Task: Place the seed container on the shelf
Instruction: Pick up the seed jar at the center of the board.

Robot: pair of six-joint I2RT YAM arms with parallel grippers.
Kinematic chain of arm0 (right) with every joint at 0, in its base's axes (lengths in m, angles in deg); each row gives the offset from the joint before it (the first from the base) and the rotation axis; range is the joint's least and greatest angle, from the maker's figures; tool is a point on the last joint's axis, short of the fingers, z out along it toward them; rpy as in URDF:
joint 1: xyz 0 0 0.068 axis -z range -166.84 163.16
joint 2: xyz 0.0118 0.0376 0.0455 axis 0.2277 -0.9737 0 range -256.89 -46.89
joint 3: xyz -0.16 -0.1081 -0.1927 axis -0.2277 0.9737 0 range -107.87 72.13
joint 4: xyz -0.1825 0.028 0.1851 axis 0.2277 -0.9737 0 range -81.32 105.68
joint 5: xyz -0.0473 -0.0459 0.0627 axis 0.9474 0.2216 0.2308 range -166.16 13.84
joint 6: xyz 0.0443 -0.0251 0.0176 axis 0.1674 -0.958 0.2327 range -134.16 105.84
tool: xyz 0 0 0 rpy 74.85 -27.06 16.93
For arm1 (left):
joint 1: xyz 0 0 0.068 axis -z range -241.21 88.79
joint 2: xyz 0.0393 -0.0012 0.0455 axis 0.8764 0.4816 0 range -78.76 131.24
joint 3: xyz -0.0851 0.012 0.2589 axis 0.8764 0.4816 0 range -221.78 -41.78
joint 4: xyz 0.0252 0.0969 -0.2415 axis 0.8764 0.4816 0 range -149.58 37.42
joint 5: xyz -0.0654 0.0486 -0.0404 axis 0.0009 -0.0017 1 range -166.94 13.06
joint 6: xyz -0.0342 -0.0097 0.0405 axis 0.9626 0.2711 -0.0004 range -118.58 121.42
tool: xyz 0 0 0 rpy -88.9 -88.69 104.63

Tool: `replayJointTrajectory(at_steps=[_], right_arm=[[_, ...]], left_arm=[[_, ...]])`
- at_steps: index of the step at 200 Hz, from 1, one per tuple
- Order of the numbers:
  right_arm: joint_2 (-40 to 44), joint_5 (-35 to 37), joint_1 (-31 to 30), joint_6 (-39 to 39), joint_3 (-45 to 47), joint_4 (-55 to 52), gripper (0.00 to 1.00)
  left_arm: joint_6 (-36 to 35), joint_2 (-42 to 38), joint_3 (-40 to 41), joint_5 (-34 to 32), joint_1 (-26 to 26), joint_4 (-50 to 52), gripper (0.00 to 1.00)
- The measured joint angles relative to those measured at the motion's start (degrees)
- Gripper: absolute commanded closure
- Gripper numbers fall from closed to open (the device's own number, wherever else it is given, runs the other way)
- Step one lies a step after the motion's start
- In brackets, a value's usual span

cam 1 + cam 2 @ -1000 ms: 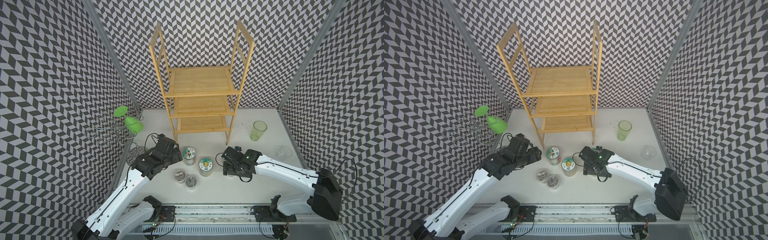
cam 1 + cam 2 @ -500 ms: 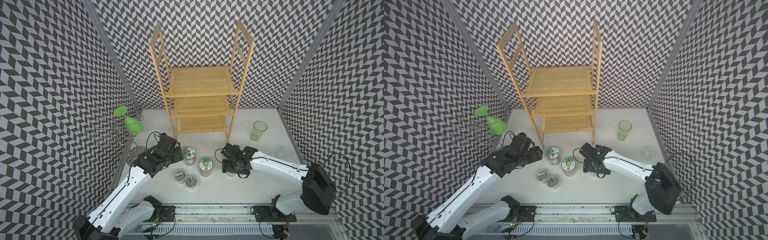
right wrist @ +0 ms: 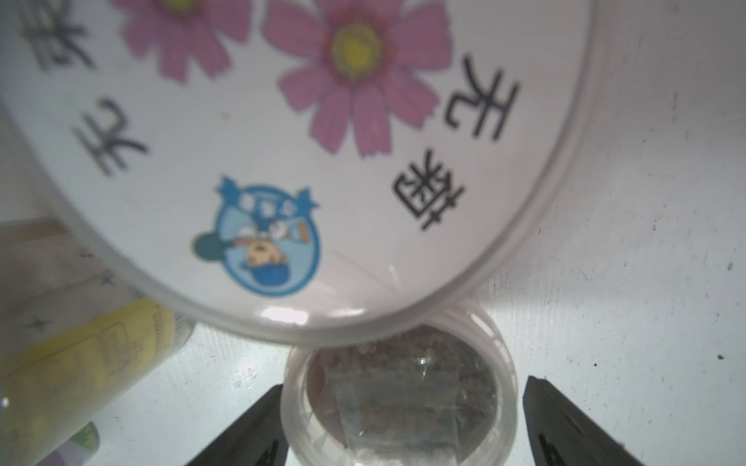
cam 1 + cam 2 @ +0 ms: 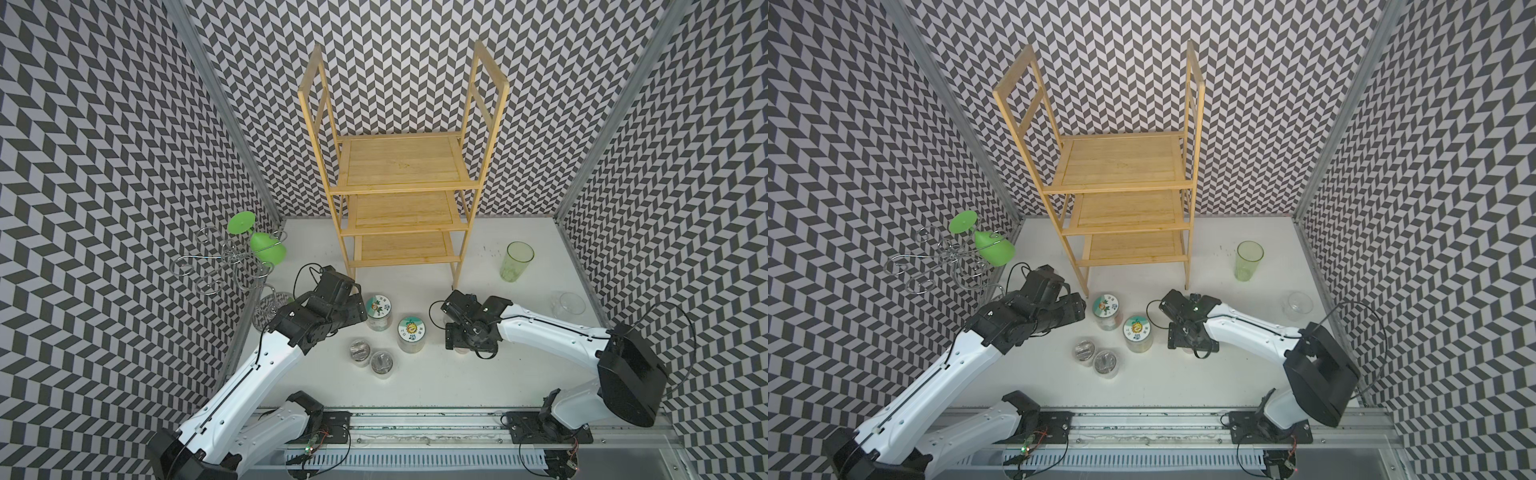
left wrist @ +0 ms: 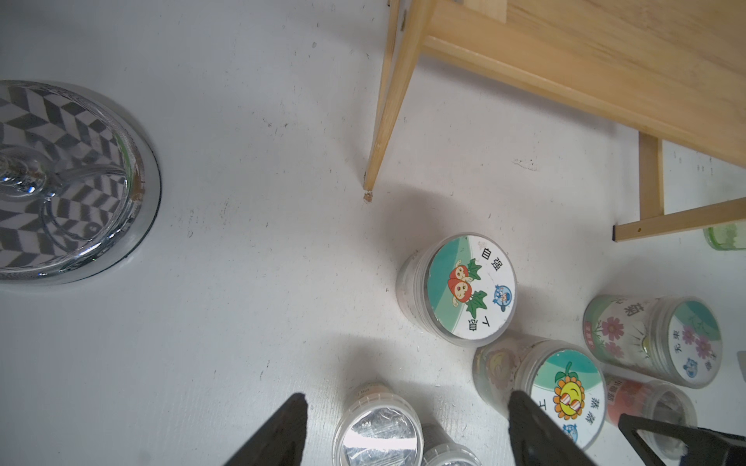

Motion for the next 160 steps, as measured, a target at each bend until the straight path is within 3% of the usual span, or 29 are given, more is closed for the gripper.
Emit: replayJointTrajectory(at_steps=[160], right_arm=[[-0.7,0.9,0.0,-3.0,-1.7,0.1,0.21]], left_arm=[[0.0,0.0,-0.5,0.0,0.0,0.0,0.2]])
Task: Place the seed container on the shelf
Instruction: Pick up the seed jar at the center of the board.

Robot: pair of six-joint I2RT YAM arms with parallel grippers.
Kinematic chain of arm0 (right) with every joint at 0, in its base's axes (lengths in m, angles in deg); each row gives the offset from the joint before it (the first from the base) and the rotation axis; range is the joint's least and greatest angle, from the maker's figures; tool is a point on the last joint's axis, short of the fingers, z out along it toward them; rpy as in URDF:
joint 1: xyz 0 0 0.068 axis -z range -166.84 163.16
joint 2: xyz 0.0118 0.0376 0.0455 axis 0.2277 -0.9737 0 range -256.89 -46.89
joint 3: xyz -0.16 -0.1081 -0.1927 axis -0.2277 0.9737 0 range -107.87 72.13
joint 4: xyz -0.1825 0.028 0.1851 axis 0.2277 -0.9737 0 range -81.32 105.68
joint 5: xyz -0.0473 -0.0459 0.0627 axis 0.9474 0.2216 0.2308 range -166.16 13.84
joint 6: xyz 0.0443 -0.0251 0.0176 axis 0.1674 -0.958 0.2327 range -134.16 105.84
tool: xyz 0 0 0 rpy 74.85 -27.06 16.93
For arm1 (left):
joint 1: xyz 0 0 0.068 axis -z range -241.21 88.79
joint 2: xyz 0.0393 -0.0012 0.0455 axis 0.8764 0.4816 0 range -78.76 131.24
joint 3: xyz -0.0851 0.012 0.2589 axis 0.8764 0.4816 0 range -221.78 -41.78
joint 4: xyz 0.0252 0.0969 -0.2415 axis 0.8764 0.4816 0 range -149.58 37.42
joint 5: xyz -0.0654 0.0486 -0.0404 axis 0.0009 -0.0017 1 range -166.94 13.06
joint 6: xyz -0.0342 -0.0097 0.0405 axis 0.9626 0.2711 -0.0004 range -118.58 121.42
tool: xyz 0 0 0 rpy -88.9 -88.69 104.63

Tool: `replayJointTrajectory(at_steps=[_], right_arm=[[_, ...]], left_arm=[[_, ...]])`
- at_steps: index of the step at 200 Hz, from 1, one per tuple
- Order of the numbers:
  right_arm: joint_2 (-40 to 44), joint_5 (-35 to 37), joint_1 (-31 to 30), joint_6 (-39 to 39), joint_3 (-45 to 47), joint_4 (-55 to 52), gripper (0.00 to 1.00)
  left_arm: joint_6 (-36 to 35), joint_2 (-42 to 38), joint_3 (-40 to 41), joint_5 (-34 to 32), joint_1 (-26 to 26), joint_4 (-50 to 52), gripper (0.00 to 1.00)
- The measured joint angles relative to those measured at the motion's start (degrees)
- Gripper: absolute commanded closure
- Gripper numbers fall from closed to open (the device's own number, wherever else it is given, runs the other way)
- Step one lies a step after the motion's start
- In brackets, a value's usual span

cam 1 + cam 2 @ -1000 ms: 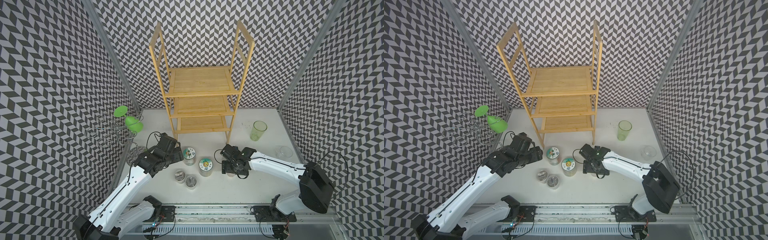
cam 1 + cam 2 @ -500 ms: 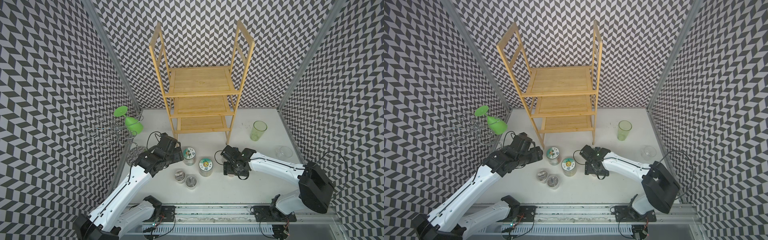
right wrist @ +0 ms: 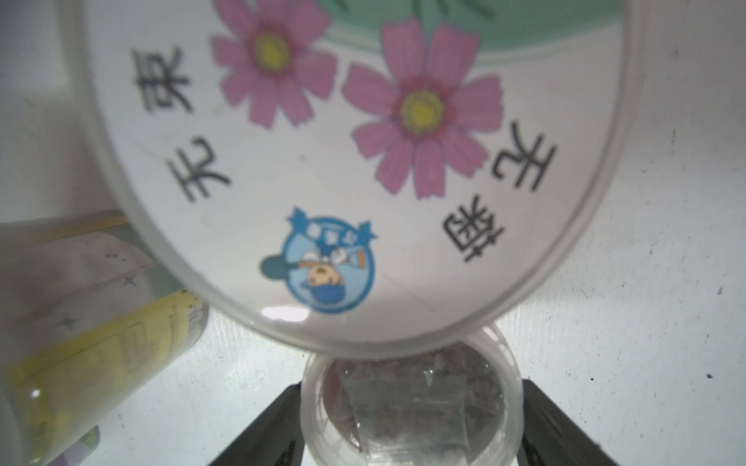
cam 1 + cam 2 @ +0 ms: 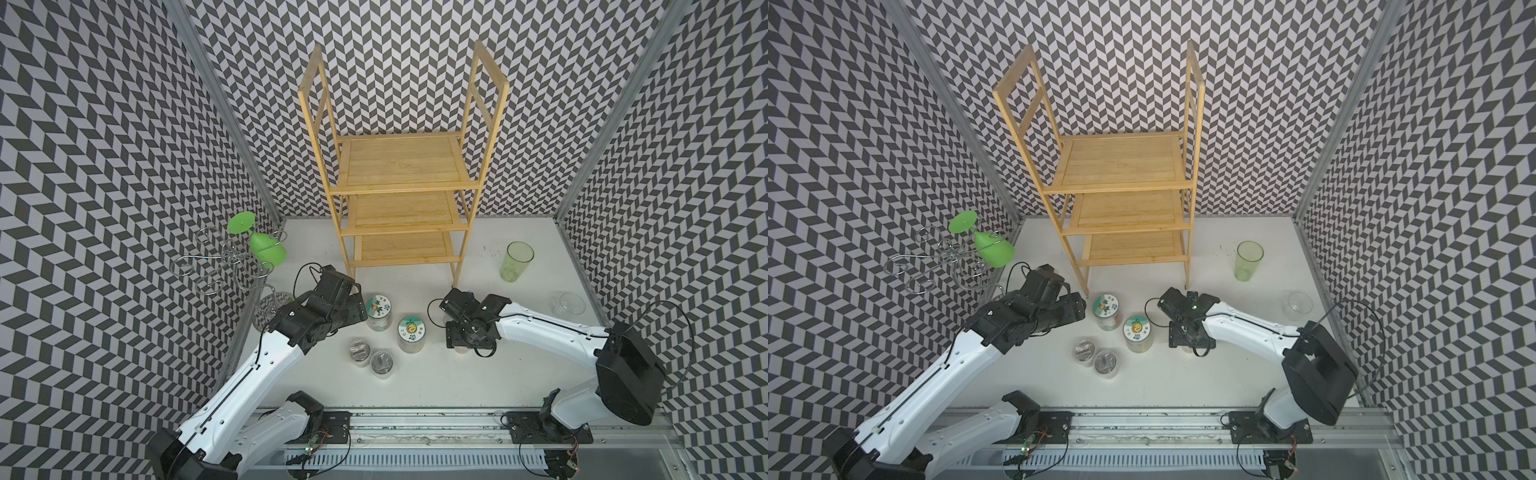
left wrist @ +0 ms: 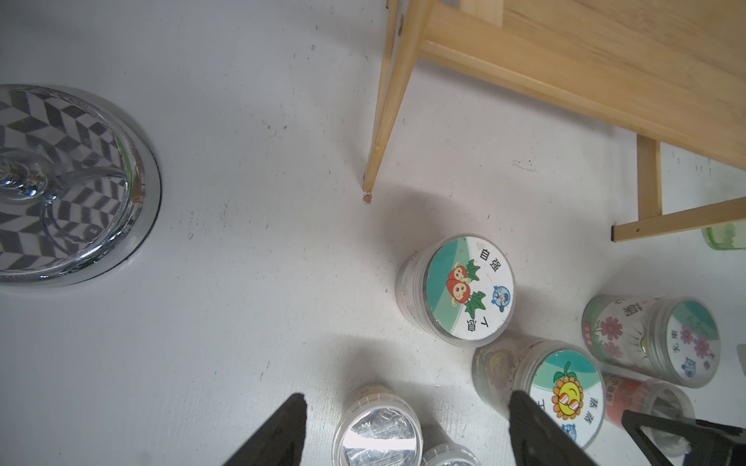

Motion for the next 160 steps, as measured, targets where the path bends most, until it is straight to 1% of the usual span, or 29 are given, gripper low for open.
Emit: replayJointTrajectory(at_steps=[46,78,106,160], right_arm=[[0.0,0.3,0.0,-0.1,-0.1,-0.1,0.24],[-0.2,0.3,0.1,-0.1,-0.1,-0.2,0.17],[-0.7,0.4,0.3,-0.1,0.1,-0.1,0.17],[-1.2,0.4,0.5,-0.2,0.4,0.4,0.24]], left_arm=[[0.0,0.0,-0.3,0.0,0.0,0.0,0.2],[0.0,0.0,-0.3,0.0,0.0,0.0,0.2],[0.0,-0.1,-0.3,0.0,0.0,0.0,0.2],[0.0,-0.5,-0.3,0.0,0.0,0.0,0.2]])
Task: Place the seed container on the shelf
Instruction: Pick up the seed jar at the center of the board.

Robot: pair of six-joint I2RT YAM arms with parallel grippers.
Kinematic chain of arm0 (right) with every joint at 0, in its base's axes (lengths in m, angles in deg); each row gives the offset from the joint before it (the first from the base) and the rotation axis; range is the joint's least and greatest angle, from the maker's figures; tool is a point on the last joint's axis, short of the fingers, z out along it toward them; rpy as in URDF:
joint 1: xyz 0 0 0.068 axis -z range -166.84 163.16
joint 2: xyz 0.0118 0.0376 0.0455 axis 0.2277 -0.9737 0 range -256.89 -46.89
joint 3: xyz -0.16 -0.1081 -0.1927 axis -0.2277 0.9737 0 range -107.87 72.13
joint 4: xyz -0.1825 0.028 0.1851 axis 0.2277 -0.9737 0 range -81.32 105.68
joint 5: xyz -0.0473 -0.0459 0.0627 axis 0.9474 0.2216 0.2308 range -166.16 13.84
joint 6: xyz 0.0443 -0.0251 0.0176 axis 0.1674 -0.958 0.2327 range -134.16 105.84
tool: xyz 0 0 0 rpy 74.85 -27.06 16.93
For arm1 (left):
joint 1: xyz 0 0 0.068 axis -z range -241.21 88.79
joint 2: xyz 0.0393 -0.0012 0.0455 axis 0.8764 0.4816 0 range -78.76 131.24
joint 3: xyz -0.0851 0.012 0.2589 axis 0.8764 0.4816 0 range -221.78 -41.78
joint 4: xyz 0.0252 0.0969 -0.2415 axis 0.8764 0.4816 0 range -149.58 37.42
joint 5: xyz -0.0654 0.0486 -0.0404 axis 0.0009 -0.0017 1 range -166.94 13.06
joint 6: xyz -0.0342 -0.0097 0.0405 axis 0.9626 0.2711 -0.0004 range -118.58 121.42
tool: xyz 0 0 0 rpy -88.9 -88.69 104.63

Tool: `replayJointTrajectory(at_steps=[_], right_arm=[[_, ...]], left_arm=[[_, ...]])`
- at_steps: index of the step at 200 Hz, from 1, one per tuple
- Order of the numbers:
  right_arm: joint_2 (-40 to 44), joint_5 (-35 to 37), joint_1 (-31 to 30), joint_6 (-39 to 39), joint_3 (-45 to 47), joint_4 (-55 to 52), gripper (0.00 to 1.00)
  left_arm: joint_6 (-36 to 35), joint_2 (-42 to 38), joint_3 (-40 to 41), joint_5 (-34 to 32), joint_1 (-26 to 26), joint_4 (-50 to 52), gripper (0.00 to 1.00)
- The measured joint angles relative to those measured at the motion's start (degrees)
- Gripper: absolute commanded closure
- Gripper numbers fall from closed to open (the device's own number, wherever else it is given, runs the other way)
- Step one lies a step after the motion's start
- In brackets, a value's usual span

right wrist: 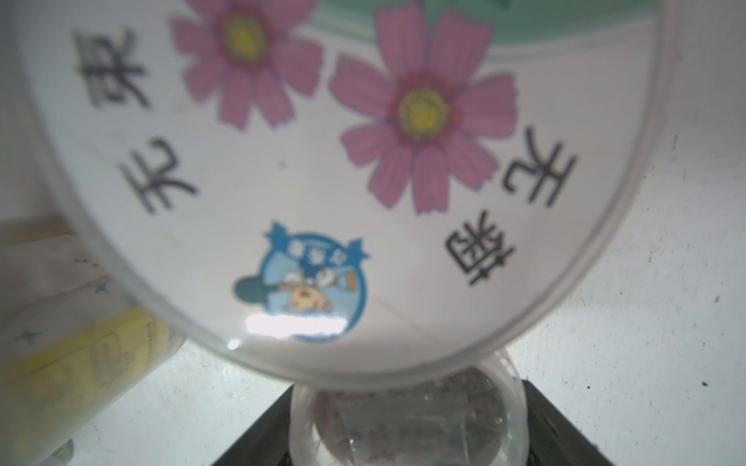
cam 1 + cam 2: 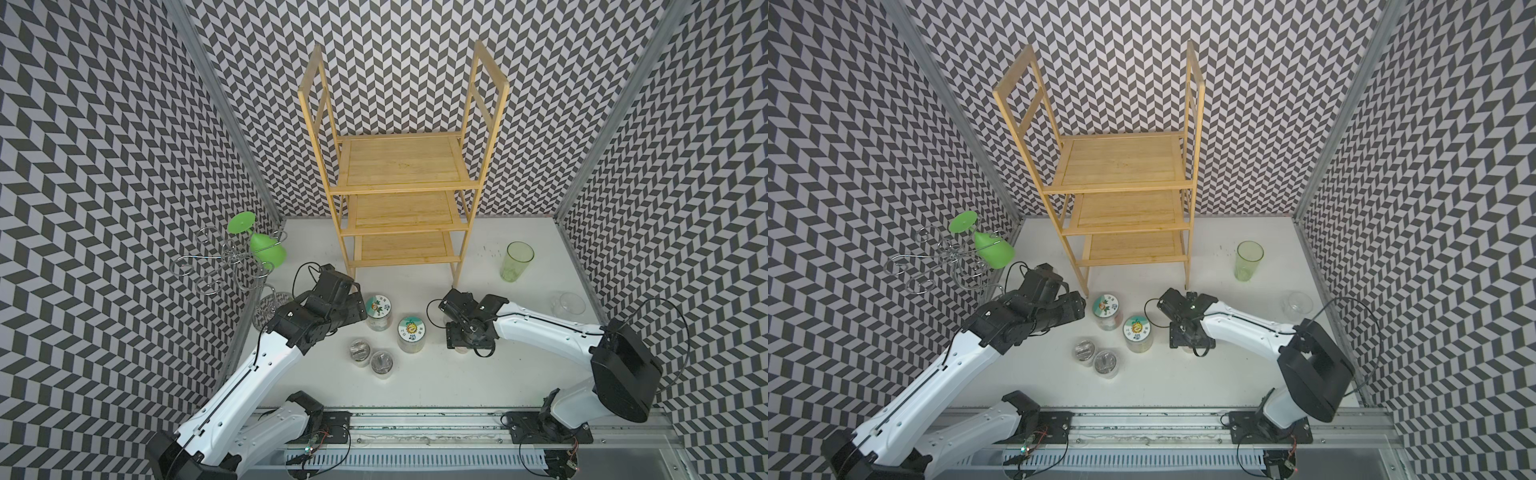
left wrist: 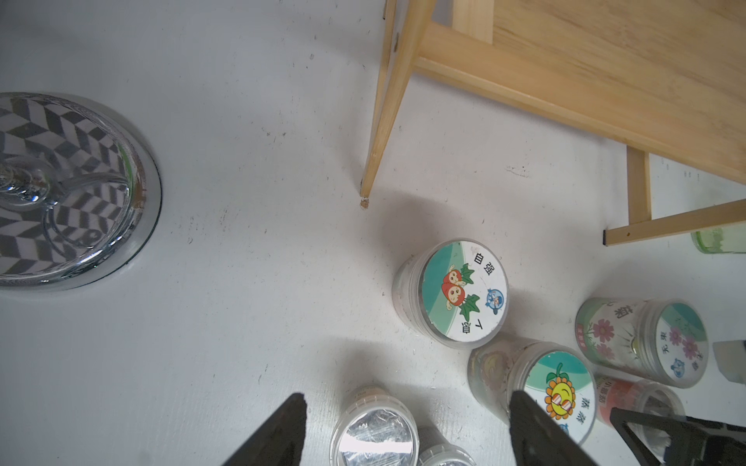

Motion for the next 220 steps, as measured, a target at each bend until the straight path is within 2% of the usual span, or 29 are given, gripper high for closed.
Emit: replayJointTrajectory(at_steps=[75,125,160,220], right_arm=[[1.0,-0.3,0.4,-0.3,-0.2,-2.0,0.32],[4.8,-2.6,0.4,-1.0,-5.1,-8.3,0.33],[7.6,-5.4,0.4,-2.3,-10.2,-14.0,0.34],[7.6,-11.7,0.4,-6.3,-21.9,-23.0,0.35]], left_arm=[[0.0,-0.8,-0.1,-0.1,0.0,0.7,0.2],[-1.6,-2.3,-2.1,0.6,0.0,1.9,0.2],[-6.7,-6.2,-2.1,5.4,0.0,0.7,0.21],[-21.4,-17.5,0.0,17.3,0.8,-8.6,0.22]])
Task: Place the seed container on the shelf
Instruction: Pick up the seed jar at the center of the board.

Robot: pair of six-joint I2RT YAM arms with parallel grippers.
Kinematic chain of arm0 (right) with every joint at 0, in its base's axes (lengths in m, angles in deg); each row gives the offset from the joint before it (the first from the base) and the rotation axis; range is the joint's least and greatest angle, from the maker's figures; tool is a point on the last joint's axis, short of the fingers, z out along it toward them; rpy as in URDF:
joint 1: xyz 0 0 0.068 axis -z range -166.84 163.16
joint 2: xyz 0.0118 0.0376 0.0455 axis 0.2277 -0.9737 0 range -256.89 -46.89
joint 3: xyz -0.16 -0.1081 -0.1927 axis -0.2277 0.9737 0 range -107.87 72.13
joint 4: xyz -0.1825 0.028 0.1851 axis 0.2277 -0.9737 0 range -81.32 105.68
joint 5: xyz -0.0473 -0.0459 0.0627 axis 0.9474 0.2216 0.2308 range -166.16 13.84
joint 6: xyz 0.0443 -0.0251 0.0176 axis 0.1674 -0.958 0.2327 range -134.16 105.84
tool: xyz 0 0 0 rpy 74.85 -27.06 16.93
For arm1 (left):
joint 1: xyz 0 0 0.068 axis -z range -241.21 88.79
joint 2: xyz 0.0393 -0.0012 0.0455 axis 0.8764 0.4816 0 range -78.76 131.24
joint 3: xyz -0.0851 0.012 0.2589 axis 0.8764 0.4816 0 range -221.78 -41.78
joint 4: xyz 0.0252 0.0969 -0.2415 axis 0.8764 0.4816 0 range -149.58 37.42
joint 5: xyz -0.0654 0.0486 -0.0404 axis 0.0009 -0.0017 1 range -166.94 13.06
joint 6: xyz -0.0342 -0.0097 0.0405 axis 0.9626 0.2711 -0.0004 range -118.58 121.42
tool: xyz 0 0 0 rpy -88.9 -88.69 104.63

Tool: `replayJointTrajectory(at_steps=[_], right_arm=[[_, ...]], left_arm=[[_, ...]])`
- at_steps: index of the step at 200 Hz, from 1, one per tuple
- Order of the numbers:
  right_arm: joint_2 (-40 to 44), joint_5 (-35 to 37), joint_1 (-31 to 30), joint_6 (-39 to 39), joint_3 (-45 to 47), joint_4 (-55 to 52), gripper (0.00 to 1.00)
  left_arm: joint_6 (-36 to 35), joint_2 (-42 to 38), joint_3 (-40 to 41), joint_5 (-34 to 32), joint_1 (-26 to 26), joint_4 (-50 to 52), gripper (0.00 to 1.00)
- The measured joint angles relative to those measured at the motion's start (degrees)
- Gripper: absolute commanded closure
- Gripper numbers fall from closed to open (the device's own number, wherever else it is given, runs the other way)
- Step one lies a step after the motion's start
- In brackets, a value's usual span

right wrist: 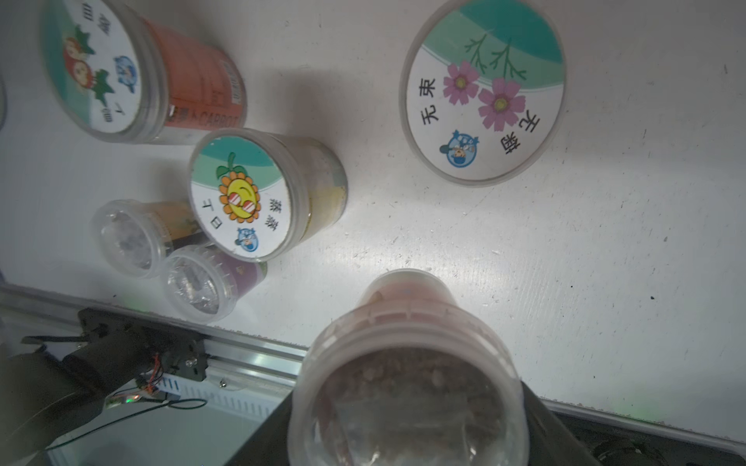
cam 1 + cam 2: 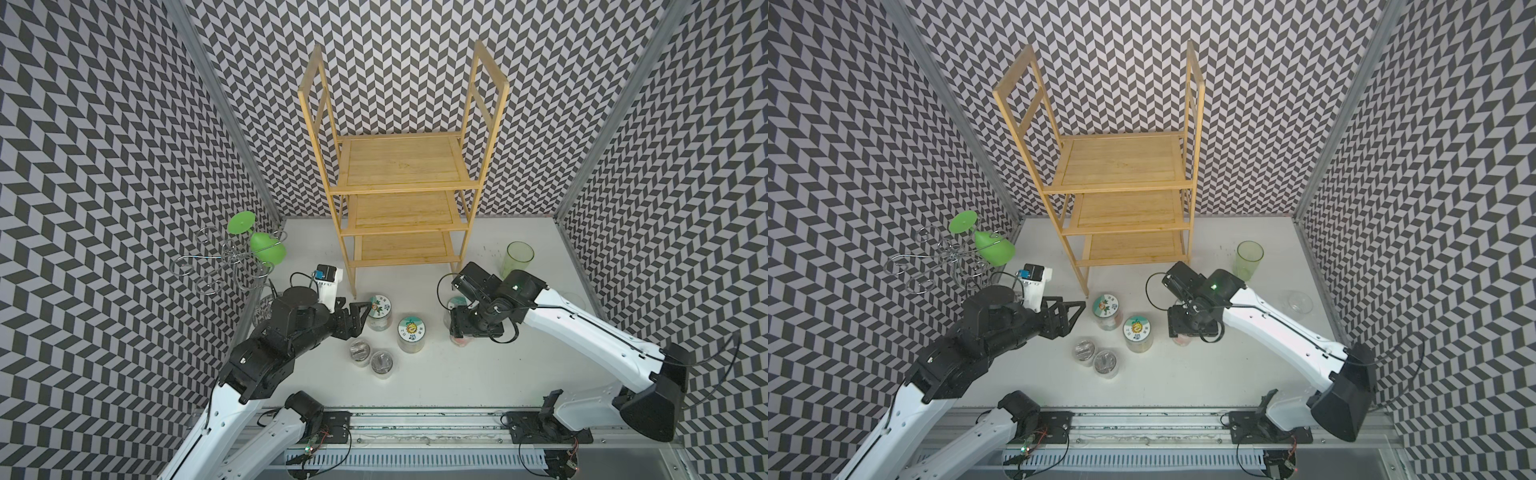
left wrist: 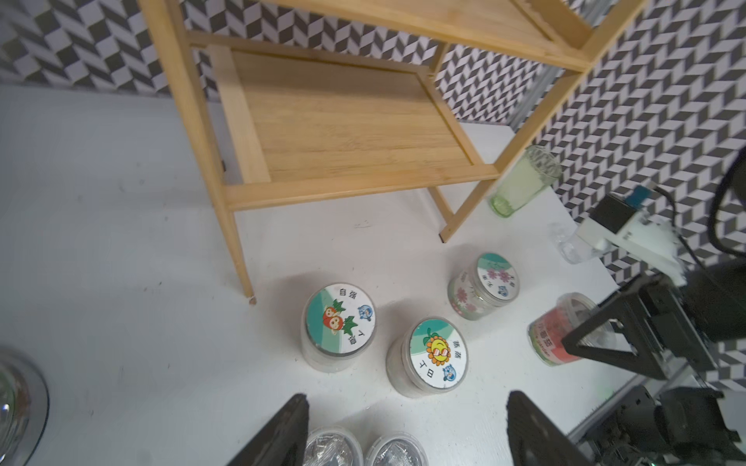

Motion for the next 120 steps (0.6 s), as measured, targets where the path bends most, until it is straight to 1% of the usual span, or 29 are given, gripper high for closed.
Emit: replayJointTrajectory(at_steps=[30,64,93,120], right_arm=[[-0.1,-3.5,0.5,-1.4,-3.8,-1.9,0.35],[-0.5,-7.1,2.8,-1.6,-8.5,-3.0,0.35],[-1.3,-10.2,6.4,-2.3,-12.8,-3.1,0.36],[-1.7,-12.4,8.4,-2.8,-15.2,-3.1,0.36]], left_arm=[[-3.9,-0.8,1.0,5.1,0.9,-4.2,0.23],[-6.6,-1.2,1.6,8.3,3.2,-6.7,0.23],[-9.3,-0.6,1.6,9.0,7.6,-9.2,0.2],[-12.3,2.1,1.7,7.6,13.9,-11.3,0.16]])
